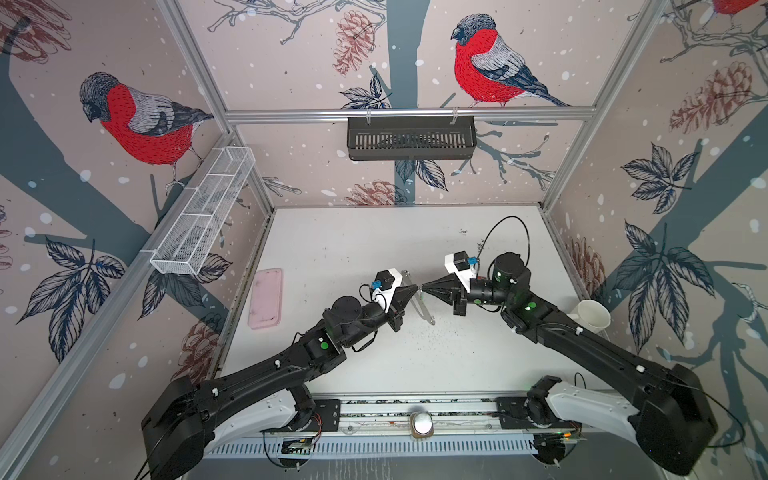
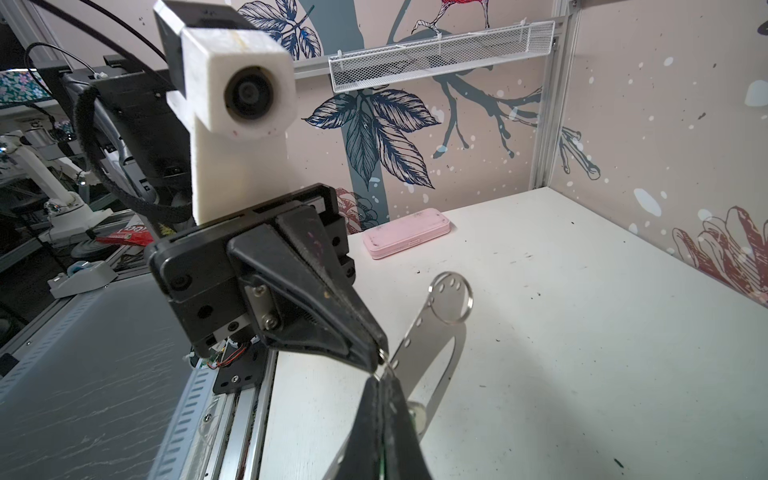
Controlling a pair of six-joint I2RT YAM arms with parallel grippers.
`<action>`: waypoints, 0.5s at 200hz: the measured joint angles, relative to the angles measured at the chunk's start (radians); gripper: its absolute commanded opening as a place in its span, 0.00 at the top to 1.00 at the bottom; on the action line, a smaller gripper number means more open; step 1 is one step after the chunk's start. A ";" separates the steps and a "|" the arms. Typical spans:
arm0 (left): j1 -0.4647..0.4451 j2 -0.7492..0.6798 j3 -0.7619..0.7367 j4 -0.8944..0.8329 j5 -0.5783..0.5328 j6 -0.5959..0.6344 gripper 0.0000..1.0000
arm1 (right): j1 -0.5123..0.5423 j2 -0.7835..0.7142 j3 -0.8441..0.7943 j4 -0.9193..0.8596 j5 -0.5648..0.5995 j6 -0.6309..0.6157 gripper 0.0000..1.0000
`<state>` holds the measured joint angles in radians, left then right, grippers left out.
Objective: Put the keys on the keyring
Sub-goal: 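Carry the keys with the right gripper to the split ring on the held plate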
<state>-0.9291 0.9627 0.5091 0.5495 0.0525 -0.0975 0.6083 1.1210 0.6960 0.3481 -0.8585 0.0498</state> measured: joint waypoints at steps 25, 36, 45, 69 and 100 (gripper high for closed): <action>-0.003 -0.010 -0.008 0.011 0.000 0.004 1.00 | 0.004 0.009 0.003 0.000 -0.003 0.003 1.00; -0.003 -0.014 -0.014 0.014 0.001 0.009 1.00 | 0.004 0.012 0.005 -0.001 -0.003 0.005 1.00; -0.004 -0.018 -0.017 0.015 0.001 0.012 1.00 | 0.004 0.014 0.007 -0.002 -0.003 0.007 1.00; -0.005 -0.020 -0.022 0.029 0.000 0.020 1.00 | 0.004 0.021 0.013 -0.002 -0.004 0.018 1.00; -0.009 -0.022 -0.030 0.044 -0.002 0.027 1.00 | 0.005 0.027 0.018 -0.003 -0.007 0.031 1.00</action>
<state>-0.9382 0.9405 0.4793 0.5938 0.0502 -0.0700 0.6128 1.1477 0.7143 0.3447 -0.8654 0.0811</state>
